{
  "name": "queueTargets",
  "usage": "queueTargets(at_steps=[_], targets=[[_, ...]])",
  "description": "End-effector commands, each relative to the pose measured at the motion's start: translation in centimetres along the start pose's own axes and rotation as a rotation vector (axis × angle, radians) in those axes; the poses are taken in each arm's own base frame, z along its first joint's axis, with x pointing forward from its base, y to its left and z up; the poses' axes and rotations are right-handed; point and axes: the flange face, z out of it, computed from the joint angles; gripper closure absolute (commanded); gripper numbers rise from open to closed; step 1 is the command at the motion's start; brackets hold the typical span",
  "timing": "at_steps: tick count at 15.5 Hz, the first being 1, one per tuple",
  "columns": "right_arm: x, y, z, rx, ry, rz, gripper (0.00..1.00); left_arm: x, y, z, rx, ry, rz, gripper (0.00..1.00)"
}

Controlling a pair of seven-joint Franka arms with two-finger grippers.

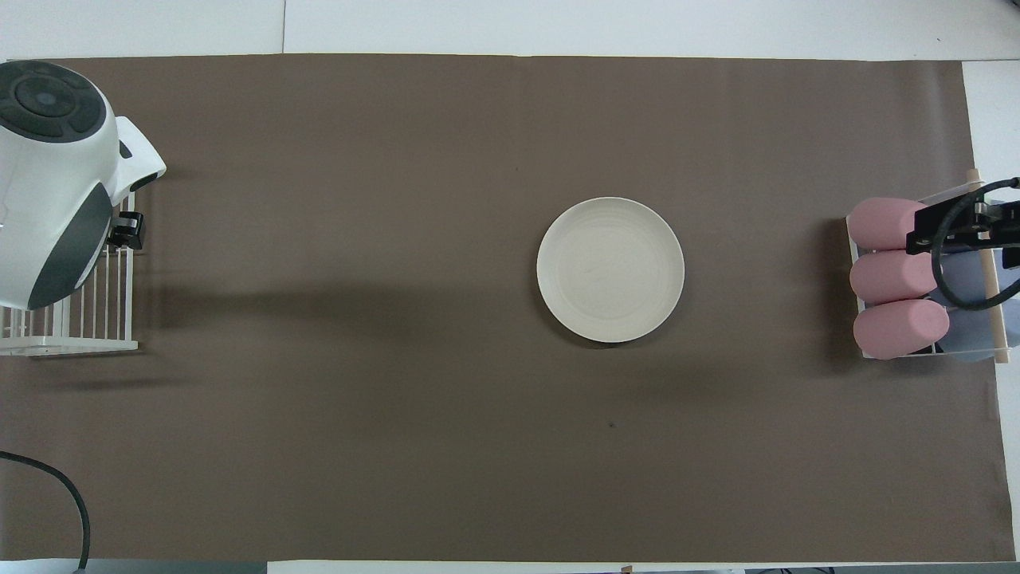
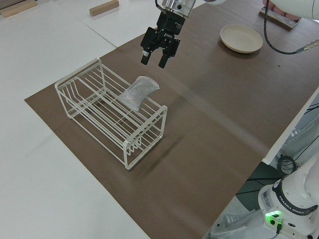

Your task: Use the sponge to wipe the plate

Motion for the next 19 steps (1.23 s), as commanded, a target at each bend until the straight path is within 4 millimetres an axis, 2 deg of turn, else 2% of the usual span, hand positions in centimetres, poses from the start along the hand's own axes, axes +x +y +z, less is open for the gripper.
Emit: queueTargets(at_steps=[1,3,5,8,9,12,16,17,18,19], targets=[[-0.7,-0.5,-0.2,0.016,-0.009,0.078,0.0,1.3,0.8,2.0,0.075,0.002,0.033,0.0],[-0.7,-0.5,0.0,0.014,-0.014,0.133,0.0,1.9,1.8,2.9,0.104,-0.01,0.057,0.0],[-0.9,-0.5,0.2,0.013,-0.016,0.216,0.0,1.7,1.8,3.0,0.111,-0.022,0.06,0.0],[-1.1,-1.6,0.2,0.013,-0.016,0.334,0.0,1.4,1.5,3.2,0.133,-0.047,0.059,0.0],[-1.3,-2.5,0.2,0.013,-0.017,0.375,0.0,1.2,1.3,3.3,0.157,-0.067,0.056,0.0],[-2.3,-5.4,0.2,0.009,-0.024,0.525,0.0,0.7,1.7,2.9,0.175,-0.084,-0.119,0.0],[-4.5,-10.4,-0.2,0.007,-0.019,0.712,0.0,0.8,1.7,2.9,0.173,-0.072,-0.126,0.01],[-4.9,-11.4,-0.2,0.012,-0.025,0.744,0.0,0.8,1.7,2.9,0.172,-0.07,-0.126,0.08],[-5.5,-12.6,-0.2,0.036,-0.053,0.772,0.0,0.8,1.7,2.9,0.172,-0.07,-0.126,0.23],[-5.9,-13.4,-0.3,0.065,-0.091,0.854,0.0,0.8,1.7,2.8,0.173,-0.07,-0.127,0.61]])
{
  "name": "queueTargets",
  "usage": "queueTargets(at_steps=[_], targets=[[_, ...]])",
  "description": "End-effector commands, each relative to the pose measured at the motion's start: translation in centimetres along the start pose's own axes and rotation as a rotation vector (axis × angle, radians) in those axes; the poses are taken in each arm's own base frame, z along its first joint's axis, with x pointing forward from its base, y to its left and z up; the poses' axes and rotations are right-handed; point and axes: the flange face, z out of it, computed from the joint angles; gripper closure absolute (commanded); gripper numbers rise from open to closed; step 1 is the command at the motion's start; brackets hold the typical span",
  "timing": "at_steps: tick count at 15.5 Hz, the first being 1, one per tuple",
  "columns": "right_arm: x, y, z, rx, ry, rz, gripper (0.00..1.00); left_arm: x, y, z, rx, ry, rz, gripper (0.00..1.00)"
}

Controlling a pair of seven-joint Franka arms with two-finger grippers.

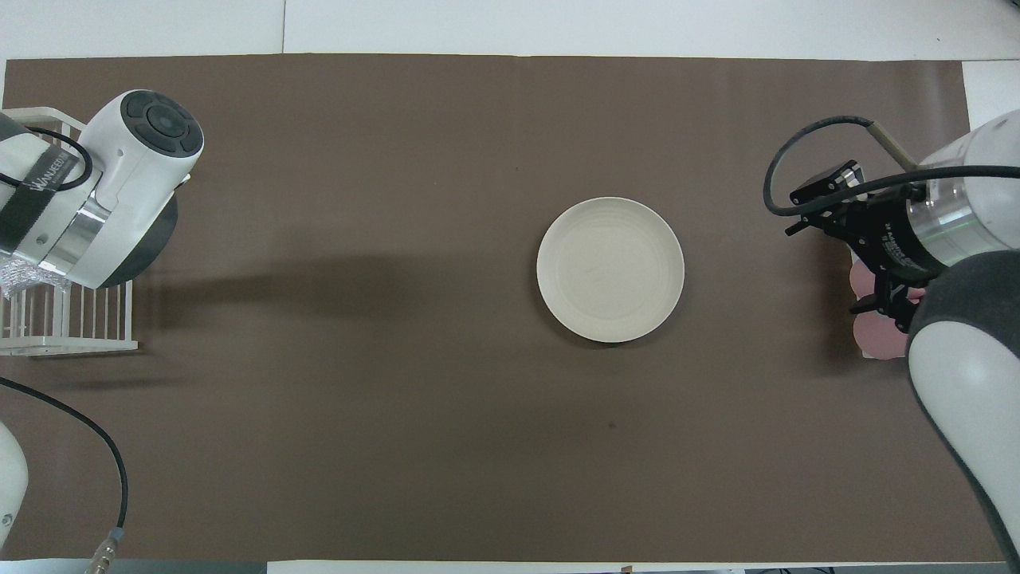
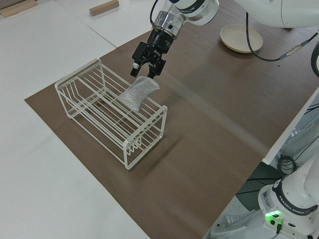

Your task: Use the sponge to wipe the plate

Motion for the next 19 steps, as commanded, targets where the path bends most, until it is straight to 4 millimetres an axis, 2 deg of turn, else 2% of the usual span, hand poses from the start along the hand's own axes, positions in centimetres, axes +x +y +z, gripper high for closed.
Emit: queueTargets(at_steps=[1,2,8,11,12,13,15,18,19], targets=[[-2.3,0.1,-0.3,0.022,-0.091,0.174,0.0,-0.3,-0.4,-0.2,0.02,0.002,-0.017,1.0],[-3.5,-0.2,-0.4,0.021,-0.098,0.212,0.0,-0.2,-0.4,-0.4,0.018,0.008,-0.019,1.0],[-6.9,-1.2,-0.4,0.013,-0.1,0.405,0.0,-0.1,-0.8,-0.6,0.01,0.012,-0.025,1.0],[-7.2,-1.2,-0.4,0.012,-0.098,0.402,0.0,-0.2,-1.7,-2.0,-0.041,0.013,-0.055,1.0],[-7.4,-1.3,-0.5,0.018,-0.097,0.394,0.0,-0.1,-2.8,-3.3,-0.102,0.014,-0.088,1.0],[-8.5,-1.5,-0.5,0.017,-0.094,0.371,0.0,-0.2,-4.0,-4.5,-0.168,-0.002,-0.126,1.0],[-8.7,-1.5,-0.3,0.01,-0.096,0.383,0.0,-1.1,-7.1,-8.1,-0.337,-0.065,-0.195,1.0],[-8.8,-1.1,0.0,-0.003,-0.098,0.429,0.0,-2.8,-8.3,-11.8,-0.582,-0.135,-0.2,1.0],[-8.7,-1.3,0.0,0.005,-0.099,0.432,0.0,-4.5,-9.8,-13.6,-0.718,-0.136,-0.205,1.0]])
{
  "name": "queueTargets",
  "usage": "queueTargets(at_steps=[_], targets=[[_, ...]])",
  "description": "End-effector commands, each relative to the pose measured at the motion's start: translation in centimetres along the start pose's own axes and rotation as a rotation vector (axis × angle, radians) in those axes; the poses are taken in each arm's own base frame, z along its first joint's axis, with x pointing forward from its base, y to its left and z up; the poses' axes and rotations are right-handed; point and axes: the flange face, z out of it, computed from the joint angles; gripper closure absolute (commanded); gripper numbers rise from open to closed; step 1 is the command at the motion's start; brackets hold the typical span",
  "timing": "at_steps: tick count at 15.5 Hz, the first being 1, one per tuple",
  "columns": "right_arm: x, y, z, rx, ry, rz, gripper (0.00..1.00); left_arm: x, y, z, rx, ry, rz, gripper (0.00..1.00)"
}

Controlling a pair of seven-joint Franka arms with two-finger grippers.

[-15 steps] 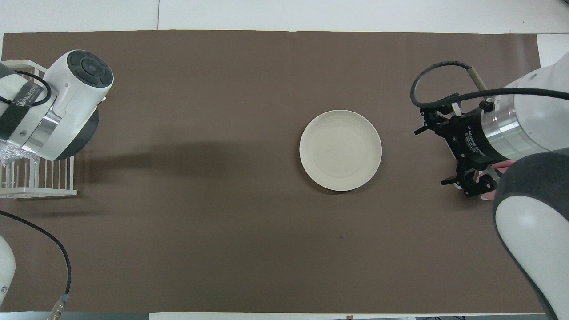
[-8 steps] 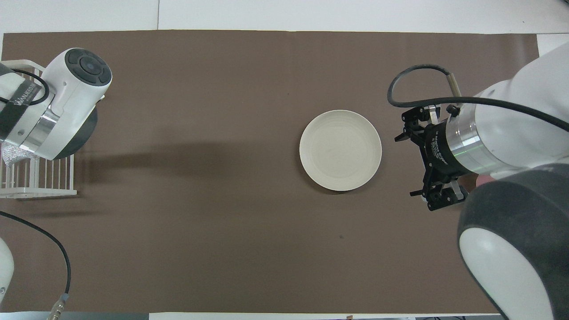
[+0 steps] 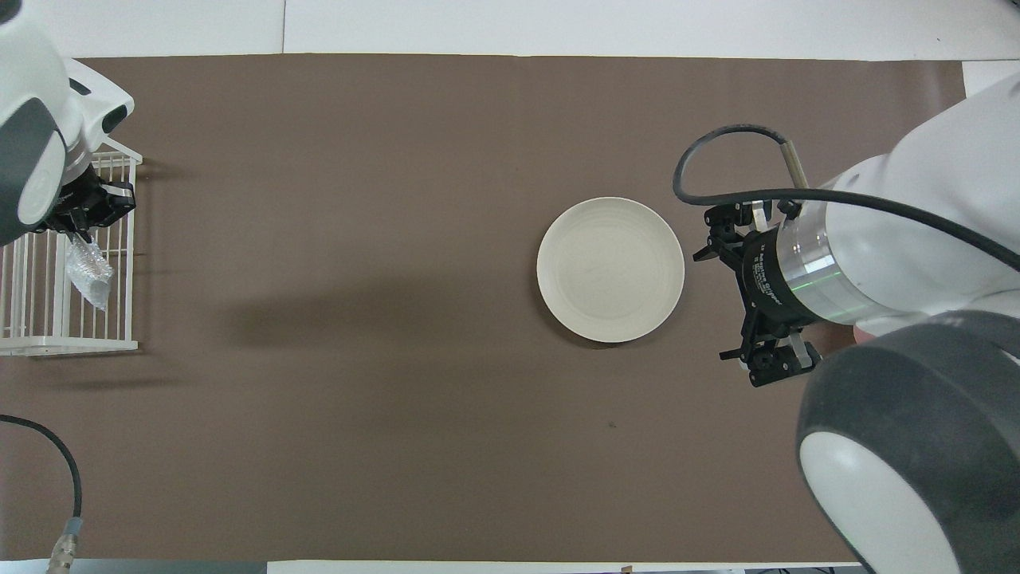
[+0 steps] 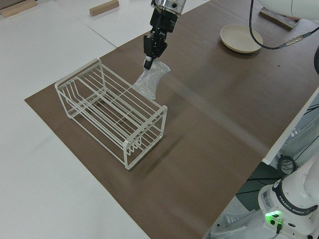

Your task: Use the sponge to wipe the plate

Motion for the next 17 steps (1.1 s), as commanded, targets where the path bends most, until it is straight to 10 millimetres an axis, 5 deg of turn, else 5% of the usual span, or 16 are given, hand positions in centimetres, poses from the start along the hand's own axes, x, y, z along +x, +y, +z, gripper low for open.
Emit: queueTargets(at_steps=[1,3,6,13,17], targets=[[-0.1,0.7,-0.2,0.02,-0.03,0.048,0.0,-3.3,-1.4,-4.9,-0.304,-0.05,-0.003,1.0],[-0.5,0.3,-0.4,0.038,-0.097,0.146,0.0,-4.1,-3.5,-5.4,-0.508,-0.12,-0.023,1.0],[-1.5,0.8,0.1,0.031,-0.093,0.158,0.0,-5.4,-4.1,-4.1,-0.756,-0.226,-0.01,1.0],[-1.5,0.8,0.0,0.034,-0.088,0.144,0.0,-11.5,-1.5,2.4,-1.271,-0.216,0.042,1.0],[-5.4,1.4,0.3,0.057,-0.1,0.146,0.0,-14.6,1.3,4.1,-1.443,-0.201,0.067,1.0]])
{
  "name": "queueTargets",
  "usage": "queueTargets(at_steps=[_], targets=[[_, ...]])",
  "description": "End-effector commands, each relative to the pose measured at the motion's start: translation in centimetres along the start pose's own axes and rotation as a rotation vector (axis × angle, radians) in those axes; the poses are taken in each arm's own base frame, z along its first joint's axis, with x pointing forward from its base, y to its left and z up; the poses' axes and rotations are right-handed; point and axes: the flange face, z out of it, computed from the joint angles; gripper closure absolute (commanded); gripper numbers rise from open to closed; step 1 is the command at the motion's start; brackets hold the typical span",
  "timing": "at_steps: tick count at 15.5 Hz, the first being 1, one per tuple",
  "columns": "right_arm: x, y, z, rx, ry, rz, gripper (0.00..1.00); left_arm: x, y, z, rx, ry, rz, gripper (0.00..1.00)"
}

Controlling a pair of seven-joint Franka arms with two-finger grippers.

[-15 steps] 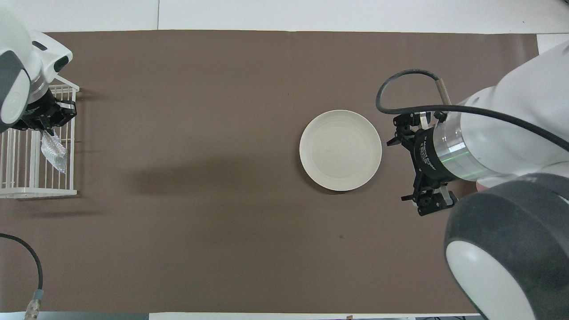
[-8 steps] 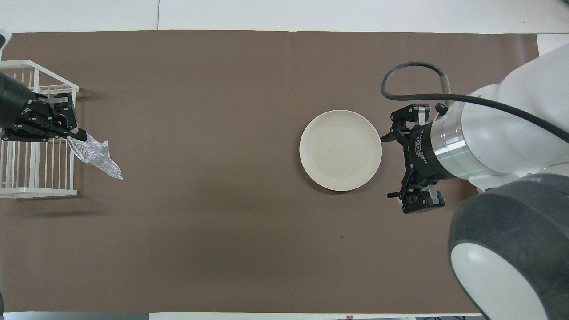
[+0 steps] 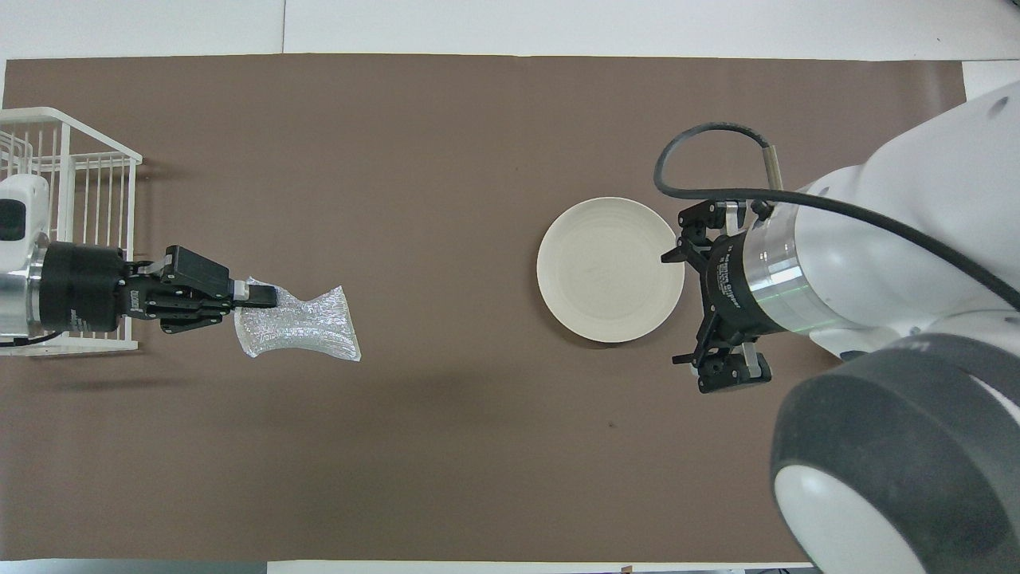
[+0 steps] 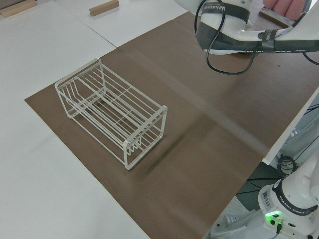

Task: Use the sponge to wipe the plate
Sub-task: 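Pull the clear scrubber out with the left gripper toward the plate, then grasp the clear scrubber with the right gripper from the left gripper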

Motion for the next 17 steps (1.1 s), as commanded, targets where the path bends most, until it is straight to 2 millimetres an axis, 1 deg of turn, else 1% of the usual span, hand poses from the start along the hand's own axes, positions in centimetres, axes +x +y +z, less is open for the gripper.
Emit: queueTargets(at_steps=[1,2,3,4,5,6,7,8,9,11,12,15,17], targets=[[-3.0,1.6,0.2,0.049,-0.032,0.051,0.0,-2.8,-0.4,3.5,-0.083,-0.004,0.049,1.0],[-4.3,1.9,0.7,0.057,-0.038,0.057,0.0,-3.2,-0.3,4.1,-0.097,-0.014,0.067,1.0],[-5.8,2.9,1.2,0.053,-0.039,0.039,0.0,-3.4,-0.7,4.6,-0.114,-0.024,0.073,1.0],[-6.5,3.9,1.7,0.042,-0.034,0.025,0.0,-4.1,-1.0,4.9,-0.128,-0.031,0.097,1.0],[-7.6,5.0,2.3,0.029,-0.029,0.002,0.0,-4.7,-1.5,5.4,-0.156,-0.035,0.124,1.0],[-8.7,6.0,2.9,0.019,-0.027,0.014,0.0,-5.3,-1.6,6.0,-0.166,-0.039,0.172,1.0],[-9.9,6.9,3.7,0.017,-0.028,0.028,0.0,-5.8,-1.4,7.6,-0.163,-0.067,0.231,1.0],[-11.3,7.9,4.1,0.029,-0.04,0.041,0.0,-6.1,-0.9,8.4,-0.186,-0.079,0.266,1.0],[-12.2,8.5,4.8,0.039,-0.052,0.062,0.0,-6.2,-0.9,8.8,-0.198,-0.08,0.289,1.0],[-14.3,9.3,5.6,0.078,-0.093,0.11,0.0,-6.4,-1.7,9.3,-0.209,-0.087,0.349,1.0],[-15.0,9.7,6.2,0.093,-0.108,0.125,0.0,-6.7,-1.8,9.4,-0.211,-0.094,0.36,1.0],[-16.2,10.8,8.0,0.082,-0.104,0.112,0.0,-6.9,-1.7,10.1,-0.211,-0.11,0.362,1.0],[-17.9,12.1,9.4,0.075,-0.105,0.083,0.0,-7.1,-1.7,10.2,-0.213,-0.121,0.361,1.0]])
